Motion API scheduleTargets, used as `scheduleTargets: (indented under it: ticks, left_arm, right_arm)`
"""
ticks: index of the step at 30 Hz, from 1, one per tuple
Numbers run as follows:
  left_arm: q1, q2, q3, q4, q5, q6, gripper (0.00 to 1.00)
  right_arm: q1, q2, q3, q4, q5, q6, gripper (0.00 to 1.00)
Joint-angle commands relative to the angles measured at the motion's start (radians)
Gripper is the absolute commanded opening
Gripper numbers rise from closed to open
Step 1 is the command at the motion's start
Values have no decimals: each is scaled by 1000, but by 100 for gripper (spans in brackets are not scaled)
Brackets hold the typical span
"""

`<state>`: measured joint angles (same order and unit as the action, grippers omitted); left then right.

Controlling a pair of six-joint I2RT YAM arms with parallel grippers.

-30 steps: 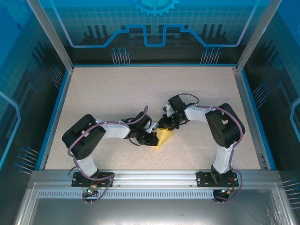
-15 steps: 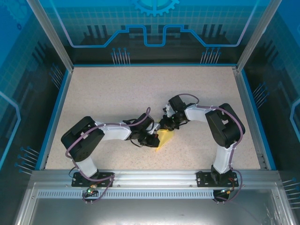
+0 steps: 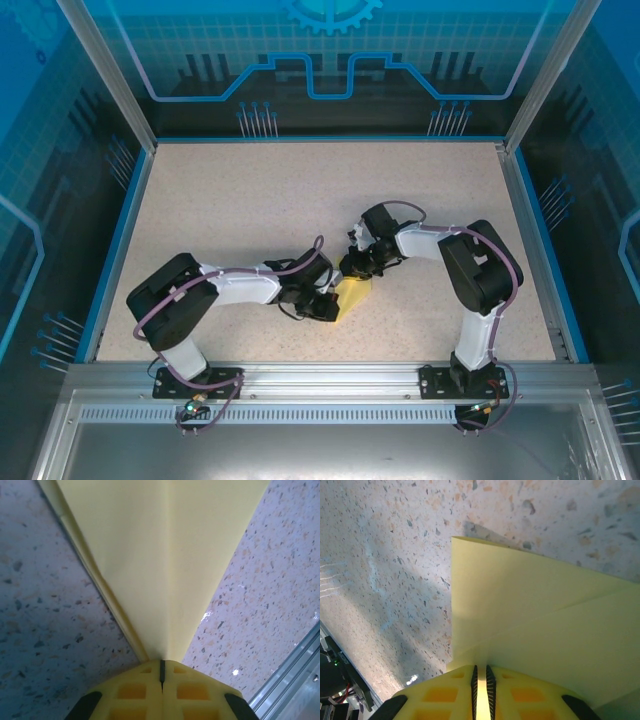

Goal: Fold a paper plane with a square sheet of paper (pick it up from the middle)
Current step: Fourth fold the wing at the center of the table.

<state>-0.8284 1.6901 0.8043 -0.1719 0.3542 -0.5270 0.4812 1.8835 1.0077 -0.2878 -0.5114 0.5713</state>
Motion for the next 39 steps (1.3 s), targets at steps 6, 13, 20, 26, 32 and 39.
scheduleTargets:
  ticks: [6,13,20,26,32,39]
  left_arm:
    - [-18,-19,-6,-102,-49,-26,0]
    - [-21,-95,2,-128,-25,-46,6]
    - [11,-155,79,-118,-16,-56,12]
    - [12,-55,119,-42,27,-54,9]
    - [12,18,124,-6,20,-31,7]
    - [13,60,121,-30,-18,-6,4]
  right_arm:
    - [-27,49,-21,-25,53,-26,17]
    - [-29,53,-14,-28,47,-29,16]
    - [-35,56,-21,-17,24,-28,16]
    - [-35,60,-28,4,6,-16,16]
    - [-38,66,-38,21,-3,-6,16]
    - [-42,70,-41,26,-7,0,16]
